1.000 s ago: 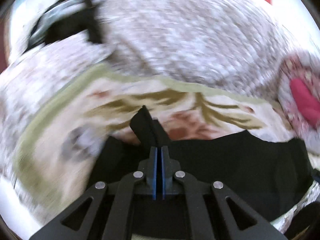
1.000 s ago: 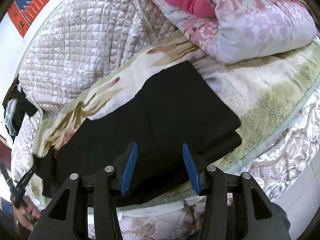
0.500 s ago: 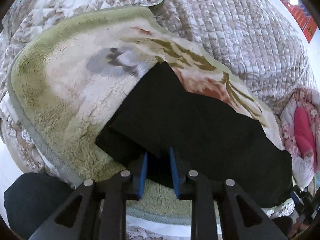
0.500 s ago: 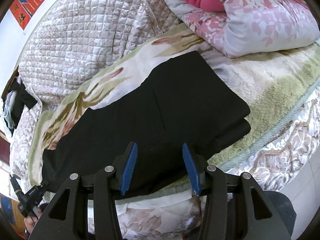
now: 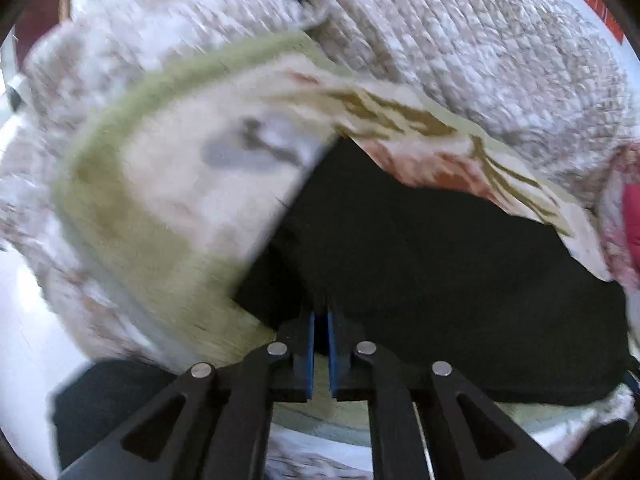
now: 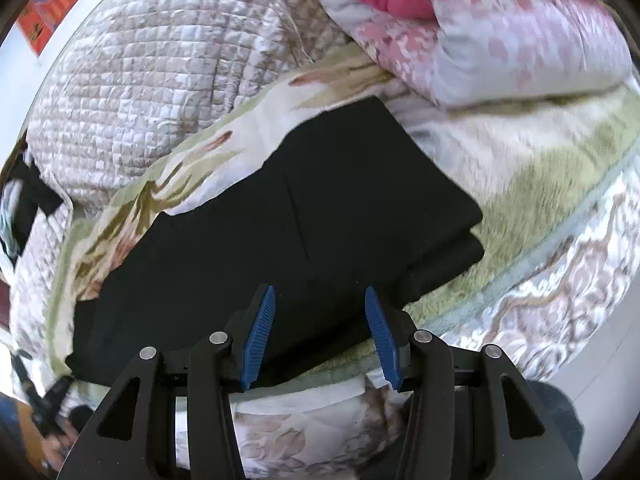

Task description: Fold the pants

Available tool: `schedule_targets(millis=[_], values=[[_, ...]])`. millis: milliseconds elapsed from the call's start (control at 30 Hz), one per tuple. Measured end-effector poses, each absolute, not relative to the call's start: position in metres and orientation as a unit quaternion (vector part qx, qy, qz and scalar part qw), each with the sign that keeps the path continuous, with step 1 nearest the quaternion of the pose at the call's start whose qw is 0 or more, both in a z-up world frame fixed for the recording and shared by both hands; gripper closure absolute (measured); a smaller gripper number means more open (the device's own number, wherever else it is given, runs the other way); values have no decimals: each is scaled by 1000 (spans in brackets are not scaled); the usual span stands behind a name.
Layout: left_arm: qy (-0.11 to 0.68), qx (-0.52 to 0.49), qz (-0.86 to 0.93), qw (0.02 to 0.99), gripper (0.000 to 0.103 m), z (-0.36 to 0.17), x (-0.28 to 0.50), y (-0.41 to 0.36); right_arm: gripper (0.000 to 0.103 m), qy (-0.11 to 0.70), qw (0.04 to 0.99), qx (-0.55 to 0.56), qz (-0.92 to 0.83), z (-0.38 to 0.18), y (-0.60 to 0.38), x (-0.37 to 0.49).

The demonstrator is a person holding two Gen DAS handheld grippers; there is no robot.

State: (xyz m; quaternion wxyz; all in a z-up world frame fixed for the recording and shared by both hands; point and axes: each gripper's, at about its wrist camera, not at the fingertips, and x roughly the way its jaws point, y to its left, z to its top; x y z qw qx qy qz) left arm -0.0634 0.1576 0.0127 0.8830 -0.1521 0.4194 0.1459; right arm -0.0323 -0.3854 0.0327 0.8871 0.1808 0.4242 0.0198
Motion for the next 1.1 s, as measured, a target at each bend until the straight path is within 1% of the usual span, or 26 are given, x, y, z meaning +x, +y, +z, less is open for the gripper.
schedule_targets(millis=[167, 233, 267, 300, 333, 367, 467, 567, 700, 767, 800, 833, 900, 967, 1100], values=[[385, -143, 183, 893, 94, 37, -65, 170, 56, 417, 899, 122, 51, 39, -363, -28], [379, -145, 162, 900, 94, 43, -60, 165, 61, 418, 900, 101, 75, 37, -348, -27], [377, -145, 144, 903, 94, 46, -57, 159, 61, 423, 899, 77, 86, 34, -338, -27], [376, -143, 124, 907, 94, 47, -53, 151, 61, 436, 895, 50, 81, 29, -330, -26], [377, -140, 103, 910, 93, 48, -48, 143, 61, 466, 881, 23, 73, 18, -324, -23], [381, -137, 81, 911, 91, 47, -43, 134, 61, 490, 869, 15, 69, 8, -323, -21], [401, -127, 40, 906, 89, 37, -30, 113, 61, 504, 860, 42, 67, 8, -334, -25], [424, -129, 18, 896, 89, 27, -21, 101, 61, 476, 876, 57, 59, 24, -345, -30], [427, -119, -11, 896, 88, 27, -13, 85, 61, 432, 897, 83, 35, 43, -363, -20], [425, -113, -27, 898, 79, 30, -8, 78, 61, 433, 898, 80, 15, 40, -369, -9], [424, -109, -35, 899, 77, 29, -4, 74, 65, 452, 889, 80, -9, 31, -376, -2], [425, -106, -38, 898, 76, 28, 1, 71, 71, 458, 884, 97, -9, 27, -382, -1], [441, -104, -34, 891, 76, 17, 9, 70, 84, 451, 882, 134, -26, 25, -394, -4], [460, -111, -22, 881, 76, 5, 12, 75, 84, 433, 889, 142, -38, 31, -398, -7], [449, -107, -16, 887, 76, 6, 9, 82, 84, 404, 902, 148, -27, 43, -399, -8]])
